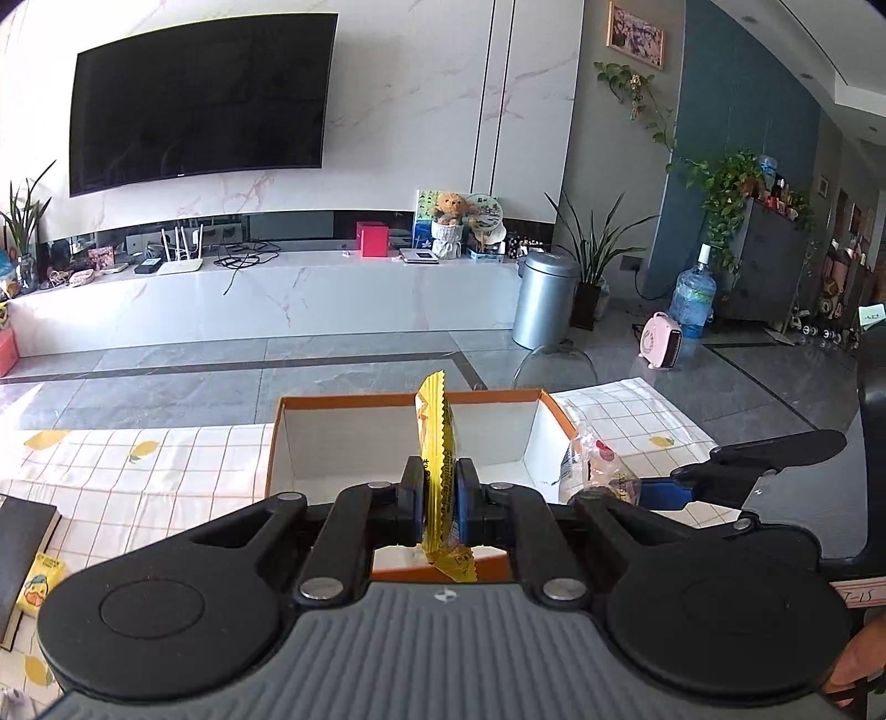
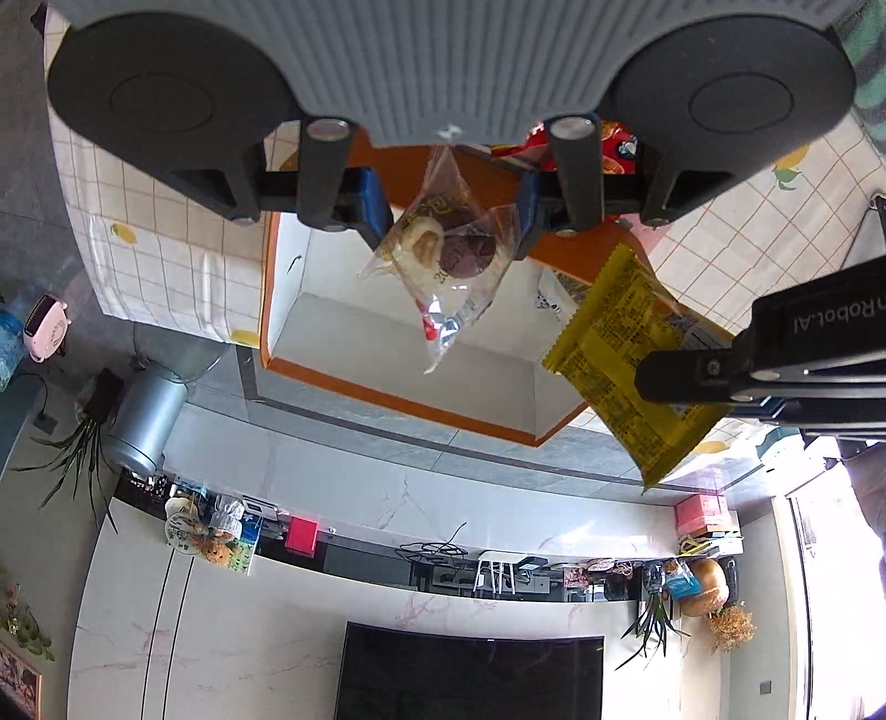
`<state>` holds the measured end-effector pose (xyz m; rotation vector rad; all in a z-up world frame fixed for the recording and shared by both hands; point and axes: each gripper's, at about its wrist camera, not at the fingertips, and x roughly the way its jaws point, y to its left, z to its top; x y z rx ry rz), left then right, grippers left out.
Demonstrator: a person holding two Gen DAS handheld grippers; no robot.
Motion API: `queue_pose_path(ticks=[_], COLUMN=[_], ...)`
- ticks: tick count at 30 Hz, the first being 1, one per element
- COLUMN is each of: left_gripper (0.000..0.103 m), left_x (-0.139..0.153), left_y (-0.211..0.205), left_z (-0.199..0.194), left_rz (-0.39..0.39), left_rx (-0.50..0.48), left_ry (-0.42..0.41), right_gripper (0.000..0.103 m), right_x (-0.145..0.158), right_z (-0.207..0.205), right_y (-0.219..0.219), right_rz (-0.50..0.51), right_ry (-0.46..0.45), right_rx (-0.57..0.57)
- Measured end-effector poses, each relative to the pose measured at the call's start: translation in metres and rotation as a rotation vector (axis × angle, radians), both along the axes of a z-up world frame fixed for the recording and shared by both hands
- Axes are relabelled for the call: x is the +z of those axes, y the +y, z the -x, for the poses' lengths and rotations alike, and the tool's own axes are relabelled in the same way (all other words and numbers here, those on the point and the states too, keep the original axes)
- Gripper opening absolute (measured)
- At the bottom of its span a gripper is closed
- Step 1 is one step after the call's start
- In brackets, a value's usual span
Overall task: Organize snacks
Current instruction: 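Lift both held snacks into the orange box and open both tools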
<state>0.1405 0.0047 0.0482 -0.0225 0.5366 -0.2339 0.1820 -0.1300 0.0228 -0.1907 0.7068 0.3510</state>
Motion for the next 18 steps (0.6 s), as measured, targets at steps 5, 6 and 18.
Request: queue_pose_path(ticks=[5, 6, 18], left_gripper=[0.011, 0.011, 0.011], left_x=[0.0, -0.001, -0.042], left_y=[-0.002, -0.002, 0.012], left_z=[-0.028, -0.033, -0.091], left_rz=[-0.002, -0.009, 0.036], left_rx=[-0.007, -0.006, -0.008], left_ry=[0.01, 0.012, 0.153], right_gripper=[0.043, 0.043, 0.043], right_x=[-0.002, -0.003, -0.046], right_z=[-0.035, -0.043, -0.126], right_y=[0.008, 0.01, 0.025], right_rz=[0.016, 0.02, 0.1], right_ry=[0.03, 0.04, 0.191], right_rx=[0.003, 0.002, -0.023])
